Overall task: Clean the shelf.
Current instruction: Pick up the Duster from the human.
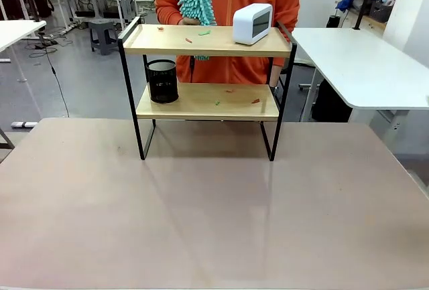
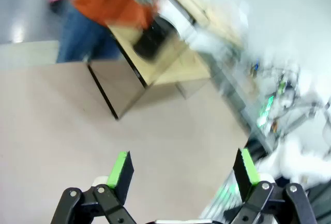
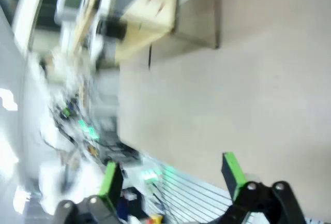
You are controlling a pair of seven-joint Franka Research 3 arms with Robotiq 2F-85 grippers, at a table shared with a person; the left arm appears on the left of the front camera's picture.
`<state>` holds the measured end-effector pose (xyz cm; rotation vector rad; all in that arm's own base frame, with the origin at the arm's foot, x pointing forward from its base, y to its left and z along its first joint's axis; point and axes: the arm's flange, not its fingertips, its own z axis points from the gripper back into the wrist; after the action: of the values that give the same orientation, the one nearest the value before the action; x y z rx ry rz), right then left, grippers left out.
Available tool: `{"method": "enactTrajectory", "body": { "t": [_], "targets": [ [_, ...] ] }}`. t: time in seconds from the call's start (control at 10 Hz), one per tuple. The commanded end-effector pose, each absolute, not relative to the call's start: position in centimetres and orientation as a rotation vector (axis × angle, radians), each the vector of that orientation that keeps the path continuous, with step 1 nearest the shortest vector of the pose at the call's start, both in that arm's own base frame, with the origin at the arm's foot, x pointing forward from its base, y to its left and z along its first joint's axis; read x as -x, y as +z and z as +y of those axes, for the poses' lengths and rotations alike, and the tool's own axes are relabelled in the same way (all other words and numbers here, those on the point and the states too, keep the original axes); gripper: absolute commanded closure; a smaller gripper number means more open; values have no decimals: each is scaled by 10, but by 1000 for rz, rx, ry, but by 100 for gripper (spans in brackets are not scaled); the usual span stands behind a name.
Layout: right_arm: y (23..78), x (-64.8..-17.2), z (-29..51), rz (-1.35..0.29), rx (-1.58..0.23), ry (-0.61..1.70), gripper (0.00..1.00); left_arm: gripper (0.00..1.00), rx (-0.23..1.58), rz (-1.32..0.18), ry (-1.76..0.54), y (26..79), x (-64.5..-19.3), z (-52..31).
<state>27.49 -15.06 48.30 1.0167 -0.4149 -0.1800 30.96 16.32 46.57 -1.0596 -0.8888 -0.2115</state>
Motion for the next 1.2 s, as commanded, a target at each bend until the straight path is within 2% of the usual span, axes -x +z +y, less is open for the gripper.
{"method": "enactTrajectory", "body": {
  "t": [0.0,0.1,0.2,0.3,1.1],
  "targets": [
    [423,-309,-172,-425,-1095,-386,0,0,1233,-996,-13,372,-301,138],
    [393,-322,-162,-401,-1026,-474,0,0,1228,-940,52,357,-311,140],
    [446,-276,-184,-409,-1059,-323,0,0,1155,-789,145,352,-328,131],
    [446,-276,-184,-409,-1059,-323,0,0,1179,-964,49,398,-314,202],
    [446,-276,-184,-409,-1059,-323,0,0,1179,-964,49,398,-314,202]
  ]
}}
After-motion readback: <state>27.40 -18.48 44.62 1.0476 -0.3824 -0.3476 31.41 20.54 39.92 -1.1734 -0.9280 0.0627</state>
